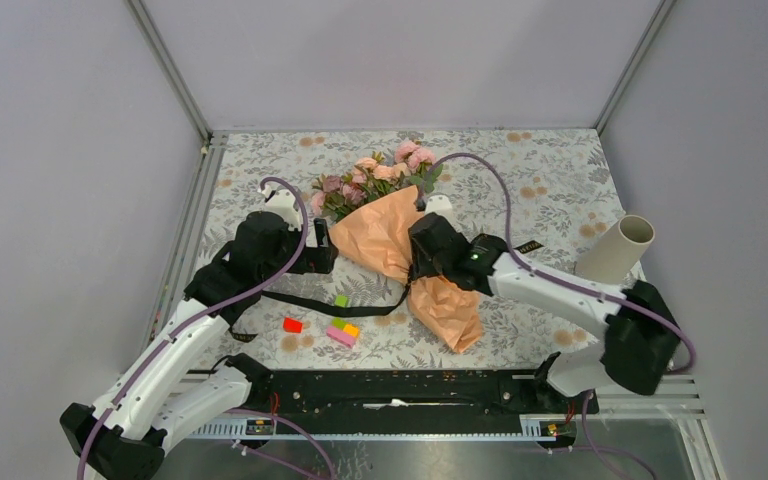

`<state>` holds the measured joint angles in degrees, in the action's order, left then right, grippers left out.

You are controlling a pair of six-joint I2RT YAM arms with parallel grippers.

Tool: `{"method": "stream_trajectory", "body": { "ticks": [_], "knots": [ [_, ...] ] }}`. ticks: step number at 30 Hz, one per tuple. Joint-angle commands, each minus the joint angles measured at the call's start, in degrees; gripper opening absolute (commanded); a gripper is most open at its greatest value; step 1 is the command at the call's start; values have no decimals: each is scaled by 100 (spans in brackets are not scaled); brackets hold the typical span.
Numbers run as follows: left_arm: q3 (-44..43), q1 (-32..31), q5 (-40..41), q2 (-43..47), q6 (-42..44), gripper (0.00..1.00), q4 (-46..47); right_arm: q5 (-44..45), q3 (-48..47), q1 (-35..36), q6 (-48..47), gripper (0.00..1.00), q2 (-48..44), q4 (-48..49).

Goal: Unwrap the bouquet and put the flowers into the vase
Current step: Untie the ribbon from the wrapping paper.

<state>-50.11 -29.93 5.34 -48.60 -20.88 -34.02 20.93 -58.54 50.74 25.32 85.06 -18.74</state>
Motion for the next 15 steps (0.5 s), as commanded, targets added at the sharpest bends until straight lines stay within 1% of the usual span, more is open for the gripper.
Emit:
{"method": "stream_trajectory", "body": {
  "ticks": [1,5,8,11,12,15],
  "knots": [
    [27,32,-129,42,25,99,202,60,371,41,723,49,-1061,9],
    [36,31,-194,76,7,99,217,-279,1124,41,1437,45,-1525,665],
    [45,33,-234,87,2,99,220,-324,1668,41,1997,42,-1705,1271],
    [53,31,-236,109,-10,99,220,-226,2162,41,2551,43,-1805,2011],
    [54,39,-238,120,-12,99,229,-211,2257,41,2674,45,-1776,2276],
    [69,40,-257,132,-20,99,246,-235,2384,41,2910,47,-1591,2635]
  ]
}}
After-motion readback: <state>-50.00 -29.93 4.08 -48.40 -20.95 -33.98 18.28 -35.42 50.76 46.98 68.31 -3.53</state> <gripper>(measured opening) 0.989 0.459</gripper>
